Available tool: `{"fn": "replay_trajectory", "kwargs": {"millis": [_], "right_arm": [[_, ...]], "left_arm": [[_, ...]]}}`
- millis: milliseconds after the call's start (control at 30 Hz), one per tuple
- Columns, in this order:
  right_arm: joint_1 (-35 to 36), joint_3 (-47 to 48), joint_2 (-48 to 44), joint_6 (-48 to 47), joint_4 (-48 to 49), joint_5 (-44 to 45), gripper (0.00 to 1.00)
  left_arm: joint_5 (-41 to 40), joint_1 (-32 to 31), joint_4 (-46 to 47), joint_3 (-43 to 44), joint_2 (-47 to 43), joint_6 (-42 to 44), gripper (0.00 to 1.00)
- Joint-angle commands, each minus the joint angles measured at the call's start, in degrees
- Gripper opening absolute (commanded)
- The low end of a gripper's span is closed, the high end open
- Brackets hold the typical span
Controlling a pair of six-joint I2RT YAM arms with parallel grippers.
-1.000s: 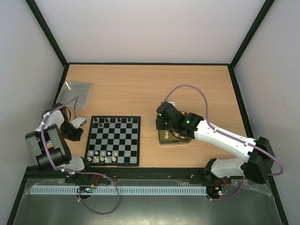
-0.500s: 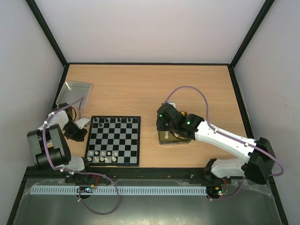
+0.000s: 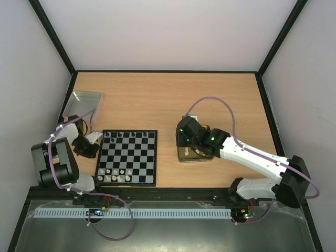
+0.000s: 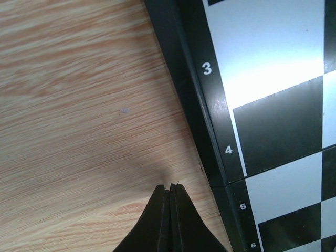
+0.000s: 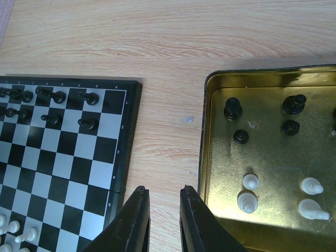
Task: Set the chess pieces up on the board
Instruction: Move the chessboard to the center of the board.
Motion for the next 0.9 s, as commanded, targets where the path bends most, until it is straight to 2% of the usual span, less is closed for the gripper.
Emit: {"fn": "replay_trajectory", "kwargs": {"millis": [0, 867], "right_arm": [[0.2, -0.8, -0.9, 0.8, 0.5, 0.8, 0.16], [0.3, -0.8, -0.2, 0.1, 0.7, 0.6, 0.16]], "left_arm": [[0.9, -0.5, -0.1, -0.9, 0.8, -0.7, 0.02], [2.0, -2.2, 0.7, 1.0, 2.8, -2.2, 0.02]]}}
